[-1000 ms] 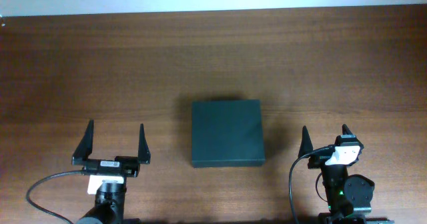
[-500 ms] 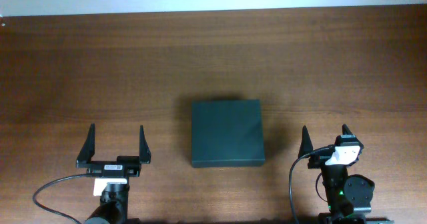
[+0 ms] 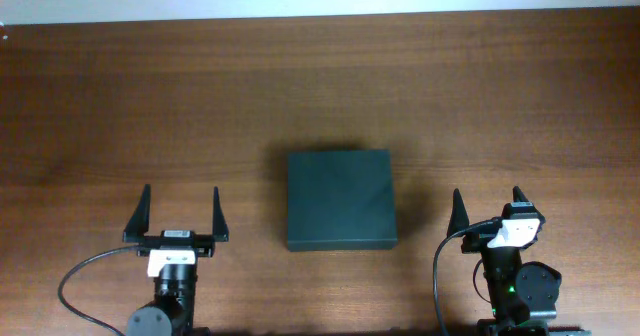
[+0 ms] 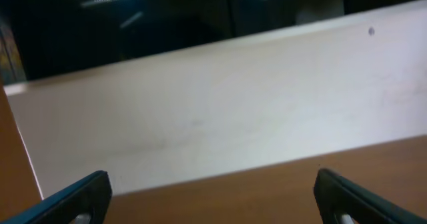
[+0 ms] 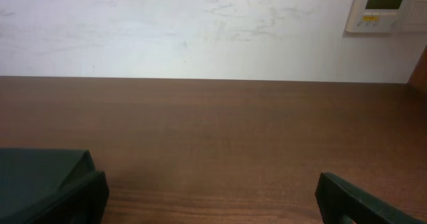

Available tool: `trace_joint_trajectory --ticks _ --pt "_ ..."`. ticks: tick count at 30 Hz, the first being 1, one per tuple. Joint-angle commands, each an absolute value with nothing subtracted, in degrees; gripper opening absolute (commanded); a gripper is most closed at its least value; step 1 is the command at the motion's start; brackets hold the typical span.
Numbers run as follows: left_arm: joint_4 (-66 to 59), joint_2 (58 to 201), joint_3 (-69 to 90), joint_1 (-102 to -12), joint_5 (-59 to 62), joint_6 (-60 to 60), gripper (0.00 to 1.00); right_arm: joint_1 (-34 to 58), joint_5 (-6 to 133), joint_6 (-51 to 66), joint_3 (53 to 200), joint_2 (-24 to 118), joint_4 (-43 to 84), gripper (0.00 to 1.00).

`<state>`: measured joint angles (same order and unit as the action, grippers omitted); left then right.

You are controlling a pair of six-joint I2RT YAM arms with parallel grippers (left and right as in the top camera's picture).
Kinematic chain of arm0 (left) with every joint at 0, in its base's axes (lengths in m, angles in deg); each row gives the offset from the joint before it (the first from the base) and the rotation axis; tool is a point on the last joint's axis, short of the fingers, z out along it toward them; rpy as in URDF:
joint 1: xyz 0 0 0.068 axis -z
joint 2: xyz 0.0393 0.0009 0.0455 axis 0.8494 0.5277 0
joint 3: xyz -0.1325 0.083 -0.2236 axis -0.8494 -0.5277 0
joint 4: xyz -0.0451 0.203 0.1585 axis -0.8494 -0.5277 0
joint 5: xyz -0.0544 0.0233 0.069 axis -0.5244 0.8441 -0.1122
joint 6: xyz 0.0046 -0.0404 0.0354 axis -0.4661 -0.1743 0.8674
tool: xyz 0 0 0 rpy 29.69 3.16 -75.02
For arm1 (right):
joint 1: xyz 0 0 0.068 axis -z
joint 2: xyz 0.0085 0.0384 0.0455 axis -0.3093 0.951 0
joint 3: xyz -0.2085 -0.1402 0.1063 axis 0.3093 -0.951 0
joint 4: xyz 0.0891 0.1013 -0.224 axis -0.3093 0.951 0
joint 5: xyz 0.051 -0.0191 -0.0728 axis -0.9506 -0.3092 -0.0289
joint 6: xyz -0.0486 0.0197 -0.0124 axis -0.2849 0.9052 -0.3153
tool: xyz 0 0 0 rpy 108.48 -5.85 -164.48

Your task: Pack container

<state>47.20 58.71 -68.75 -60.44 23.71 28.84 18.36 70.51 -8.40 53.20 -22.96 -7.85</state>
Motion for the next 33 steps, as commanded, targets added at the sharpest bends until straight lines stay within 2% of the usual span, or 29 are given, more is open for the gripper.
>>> trace_joint_trajectory --ticks 1,20,33 --pt "44.7 58.2 -69.0 -60.7 24.5 29.6 0.99 18.1 70.4 -8.8 52.9 -23.5 -7.5 0.99" --pt "26.6 58.2 -69.0 -60.7 24.6 29.6 0.99 18.1 70.4 -8.8 52.9 -23.5 -7.5 0.99" --pt "26.7 58.2 -69.0 -60.7 24.5 29.6 0.99 18.1 70.4 -8.8 52.9 -23.5 -7.5 0.99"
